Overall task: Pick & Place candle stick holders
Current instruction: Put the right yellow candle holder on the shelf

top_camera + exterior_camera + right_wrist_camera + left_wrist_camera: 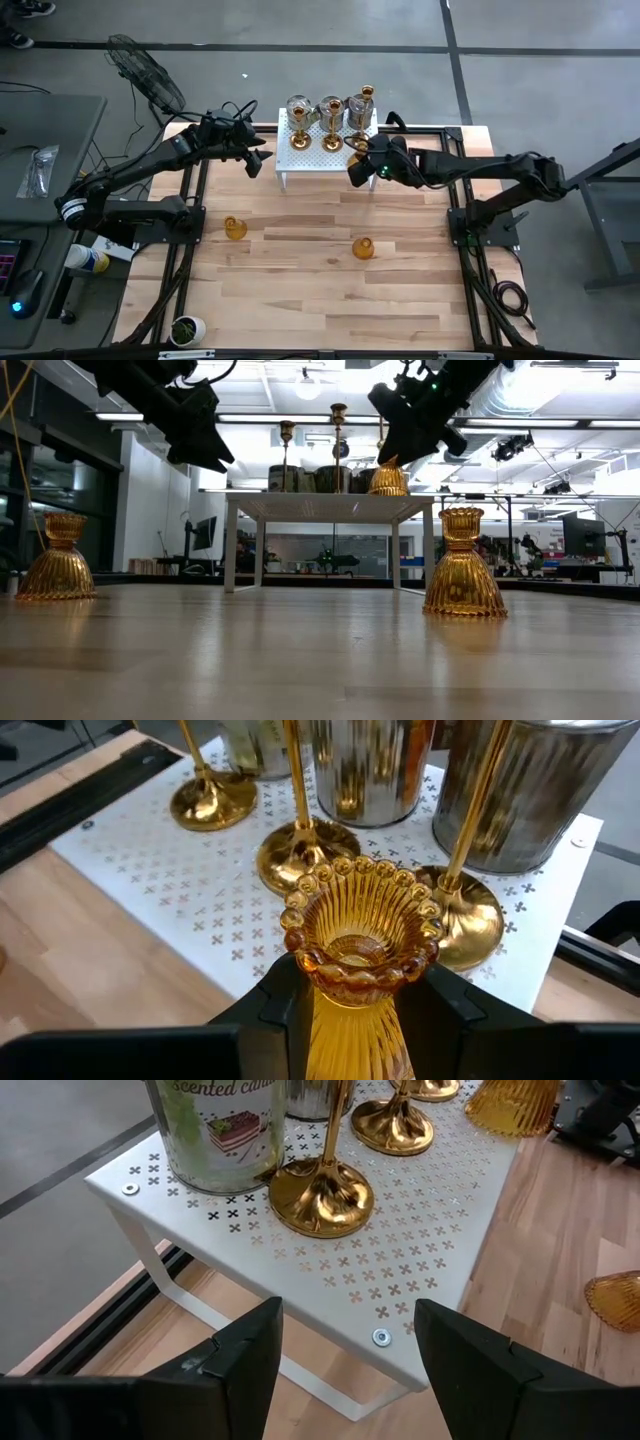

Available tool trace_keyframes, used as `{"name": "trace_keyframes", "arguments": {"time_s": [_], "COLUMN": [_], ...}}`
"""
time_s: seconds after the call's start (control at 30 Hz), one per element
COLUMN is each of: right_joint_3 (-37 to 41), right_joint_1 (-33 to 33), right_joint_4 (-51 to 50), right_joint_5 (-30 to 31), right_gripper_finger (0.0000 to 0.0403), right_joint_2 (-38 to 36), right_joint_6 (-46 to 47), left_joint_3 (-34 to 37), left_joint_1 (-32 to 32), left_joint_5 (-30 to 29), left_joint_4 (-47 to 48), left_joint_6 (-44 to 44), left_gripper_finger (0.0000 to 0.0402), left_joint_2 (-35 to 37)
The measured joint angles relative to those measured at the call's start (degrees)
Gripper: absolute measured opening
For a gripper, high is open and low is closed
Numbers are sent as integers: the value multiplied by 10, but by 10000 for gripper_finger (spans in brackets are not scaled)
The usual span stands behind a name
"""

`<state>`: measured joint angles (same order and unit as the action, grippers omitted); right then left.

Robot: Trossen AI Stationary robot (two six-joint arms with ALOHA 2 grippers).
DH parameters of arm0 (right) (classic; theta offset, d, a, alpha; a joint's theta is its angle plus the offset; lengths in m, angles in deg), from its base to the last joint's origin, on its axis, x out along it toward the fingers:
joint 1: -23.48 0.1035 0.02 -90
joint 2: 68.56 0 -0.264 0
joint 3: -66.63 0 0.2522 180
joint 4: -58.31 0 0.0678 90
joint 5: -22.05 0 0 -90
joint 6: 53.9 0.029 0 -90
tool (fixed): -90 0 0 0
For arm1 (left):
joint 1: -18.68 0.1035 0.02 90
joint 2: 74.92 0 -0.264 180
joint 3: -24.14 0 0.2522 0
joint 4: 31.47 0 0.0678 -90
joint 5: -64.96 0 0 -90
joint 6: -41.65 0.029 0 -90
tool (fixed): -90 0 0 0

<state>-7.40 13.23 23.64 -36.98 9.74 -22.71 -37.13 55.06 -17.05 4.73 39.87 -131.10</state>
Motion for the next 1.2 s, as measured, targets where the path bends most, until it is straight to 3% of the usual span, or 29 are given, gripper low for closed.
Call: {"name": "trace_keyframes", "arguments": {"time_s": [0.5, 1.2], "right_joint_3": [0, 0], "right_joint_1": [-1, -37], "right_joint_4": [68, 82], "right_joint_5": [3, -14], "right_gripper_finger": [107, 107], "right_joint_2": [35, 35], "right_joint_6": [-32, -45], "left_joint_3": [0, 0], "left_joint_1": [0, 0], "left_joint_5": [0, -2], "left_joint_4": [0, 0], "left_joint_6": [0, 2], "left_gripper_finger": [223, 223], "left_joint_2": [0, 0]}}
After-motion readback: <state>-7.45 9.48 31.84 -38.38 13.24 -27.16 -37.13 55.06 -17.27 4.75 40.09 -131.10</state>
